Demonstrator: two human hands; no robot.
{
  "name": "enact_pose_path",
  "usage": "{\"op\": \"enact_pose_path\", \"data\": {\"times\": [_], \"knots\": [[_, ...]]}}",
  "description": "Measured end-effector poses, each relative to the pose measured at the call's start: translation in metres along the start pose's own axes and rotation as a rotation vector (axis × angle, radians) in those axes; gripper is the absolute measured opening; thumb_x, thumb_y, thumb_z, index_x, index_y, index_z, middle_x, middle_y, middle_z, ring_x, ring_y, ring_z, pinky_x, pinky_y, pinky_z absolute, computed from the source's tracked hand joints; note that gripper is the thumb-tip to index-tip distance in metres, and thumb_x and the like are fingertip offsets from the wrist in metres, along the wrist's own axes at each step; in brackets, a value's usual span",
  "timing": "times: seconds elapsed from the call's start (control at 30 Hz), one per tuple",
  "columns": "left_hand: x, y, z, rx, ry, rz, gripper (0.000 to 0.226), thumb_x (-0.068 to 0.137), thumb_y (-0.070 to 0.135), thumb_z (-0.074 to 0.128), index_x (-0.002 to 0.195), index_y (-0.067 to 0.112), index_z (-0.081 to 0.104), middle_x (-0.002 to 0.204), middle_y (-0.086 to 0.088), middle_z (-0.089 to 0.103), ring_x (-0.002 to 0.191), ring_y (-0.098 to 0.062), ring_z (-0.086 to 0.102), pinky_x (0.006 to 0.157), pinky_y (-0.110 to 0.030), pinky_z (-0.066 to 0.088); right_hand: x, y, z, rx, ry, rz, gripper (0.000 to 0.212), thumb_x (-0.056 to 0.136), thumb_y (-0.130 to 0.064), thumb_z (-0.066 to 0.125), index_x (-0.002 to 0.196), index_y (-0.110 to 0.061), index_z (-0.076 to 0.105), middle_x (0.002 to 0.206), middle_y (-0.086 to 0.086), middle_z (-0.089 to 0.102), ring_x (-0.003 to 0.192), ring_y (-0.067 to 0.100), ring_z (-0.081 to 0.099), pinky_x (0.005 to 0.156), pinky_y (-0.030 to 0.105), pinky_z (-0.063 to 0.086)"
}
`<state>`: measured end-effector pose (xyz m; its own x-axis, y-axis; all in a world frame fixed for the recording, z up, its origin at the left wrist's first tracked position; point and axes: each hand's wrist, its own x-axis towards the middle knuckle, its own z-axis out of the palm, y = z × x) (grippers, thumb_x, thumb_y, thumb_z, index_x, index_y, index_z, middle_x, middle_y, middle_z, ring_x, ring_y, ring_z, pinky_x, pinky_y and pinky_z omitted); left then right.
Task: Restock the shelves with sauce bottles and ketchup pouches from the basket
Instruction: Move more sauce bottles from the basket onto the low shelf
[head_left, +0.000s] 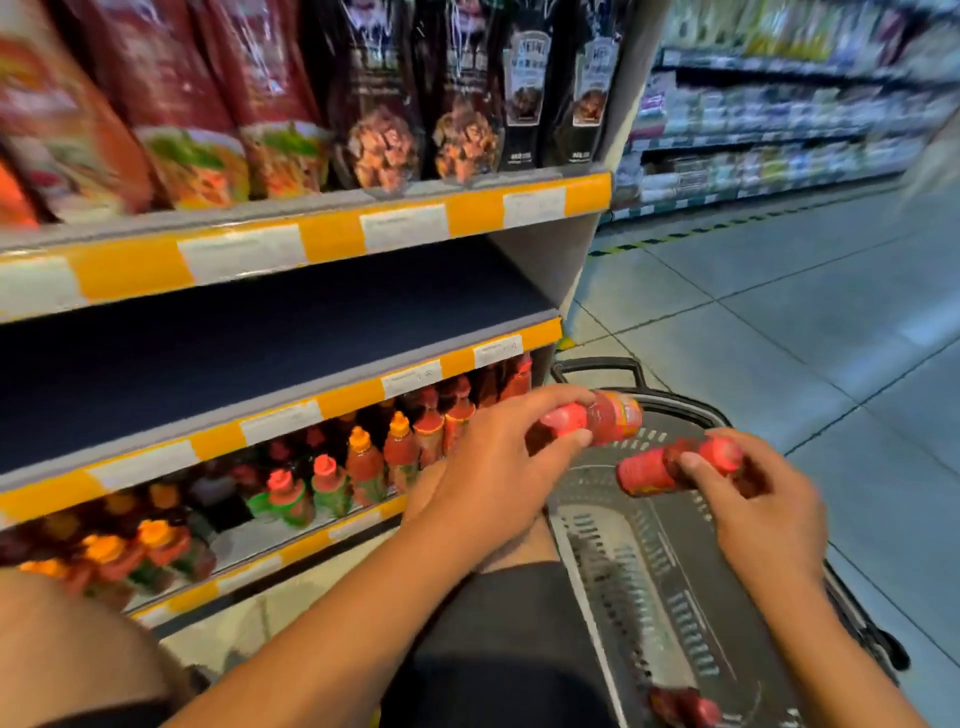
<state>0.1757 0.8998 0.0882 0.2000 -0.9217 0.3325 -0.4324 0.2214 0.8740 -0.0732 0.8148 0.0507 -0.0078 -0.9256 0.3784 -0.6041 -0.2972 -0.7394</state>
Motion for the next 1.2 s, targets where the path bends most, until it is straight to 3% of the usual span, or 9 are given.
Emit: {"op": "enact_pose_path", "data": {"times": [0.1,0.3,0.47,0.63,0.77,0.83,0.93,1.07,1.2], "knots": [[-0.027,0.009,-0.054,0.009,0.135,0.045,0.032,0.095,0.027,0.072,0.125,0.039,0.069,0.122,0.026,0.069,0.119,0.003,0.061,0.097,-0.015,0.047,-0.007,-0.045,0.008,0.143,0.003,-0.134,0.022,0.082,-0.034,0.083,0.097,-0.042,0.069,0.102,-0.028,0.071,0.094,-0.006,0.066,0.08,0.002,0.045],[-0.096,0.011,-0.159,0.009,0.432,0.012,0.029,0.092,0.032,0.073,0.121,0.039,0.071,0.119,0.013,0.071,0.11,-0.012,0.068,0.081,-0.01,0.051,-0.034,-0.135,0.024,0.418,-0.078,-0.314,0.029,0.085,-0.047,0.079,0.11,-0.034,0.073,0.112,-0.01,0.074,0.101,0.015,0.071,0.088,0.023,0.057],[-0.175,0.004,-0.232,0.162,0.696,-0.033,0.041,0.089,0.048,0.071,0.127,0.033,0.07,0.117,0.006,0.074,0.1,-0.013,0.072,0.081,-0.019,0.057,-0.062,-0.193,0.05,0.539,-0.191,-0.359,0.041,0.079,-0.039,0.088,0.116,-0.028,0.075,0.11,-0.001,0.075,0.099,0.028,0.072,0.085,0.057,0.058],[-0.262,-0.042,-0.289,0.119,0.917,-0.113,0.05,0.094,0.047,0.072,0.137,0.021,0.064,0.106,-0.006,0.076,0.094,-0.028,0.076,0.074,-0.046,0.063,-0.095,-0.252,0.078,0.653,-0.346,-0.423,0.035,0.071,-0.02,0.082,0.106,-0.019,0.077,0.102,-0.004,0.077,0.094,0.013,0.072,0.086,0.024,0.058],[-0.333,-0.087,-0.321,-0.157,1.002,-0.239,0.052,0.094,0.046,0.074,0.137,0.018,0.062,0.122,-0.016,0.069,0.11,-0.041,0.069,0.097,-0.073,0.048,-0.117,-0.288,0.102,0.691,-0.447,-0.456,0.036,0.069,-0.014,0.081,0.104,-0.014,0.076,0.098,-0.008,0.076,0.088,0.004,0.071,0.079,0.015,0.055],[-0.356,-0.091,-0.333,0.012,0.987,-0.298,0.056,0.097,0.044,0.071,0.145,0.018,0.057,0.128,-0.014,0.069,0.112,-0.041,0.07,0.097,-0.067,0.051,-0.128,-0.302,0.115,0.686,-0.484,-0.484,0.036,0.068,-0.016,0.082,0.103,-0.021,0.077,0.096,-0.006,0.076,0.085,0.007,0.071,0.075,0.017,0.057],[-0.375,-0.082,-0.34,0.398,1.085,-0.413,0.052,0.093,0.059,0.067,0.137,0.031,0.064,0.122,0.006,0.073,0.11,-0.017,0.07,0.094,-0.033,0.055,-0.148,-0.324,0.137,0.696,-0.567,-0.494,0.036,0.067,-0.027,0.083,0.103,-0.032,0.079,0.1,-0.003,0.076,0.085,0.015,0.072,0.072,0.023,0.059],[-0.38,-0.071,-0.326,0.558,1.06,-0.467,0.042,0.091,0.064,0.062,0.126,0.042,0.068,0.12,0.024,0.069,0.107,0.003,0.067,0.089,-0.011,0.048,-0.176,-0.351,0.168,0.615,-0.775,-0.565,0.039,0.073,-0.037,0.09,0.11,-0.038,0.076,0.113,-0.009,0.075,0.106,0.017,0.071,0.087,0.033,0.059],[-0.381,-0.08,-0.311,0.582,0.983,-0.552,0.034,0.088,0.065,0.058,0.118,0.051,0.065,0.111,0.034,0.066,0.091,0.009,0.065,0.075,-0.015,0.05,-0.215,-0.37,0.205,0.487,-1.006,-0.658,0.034,0.081,-0.039,0.077,0.114,-0.046,0.072,0.115,-0.023,0.072,0.111,0.006,0.067,0.087,0.031,0.056]]}}
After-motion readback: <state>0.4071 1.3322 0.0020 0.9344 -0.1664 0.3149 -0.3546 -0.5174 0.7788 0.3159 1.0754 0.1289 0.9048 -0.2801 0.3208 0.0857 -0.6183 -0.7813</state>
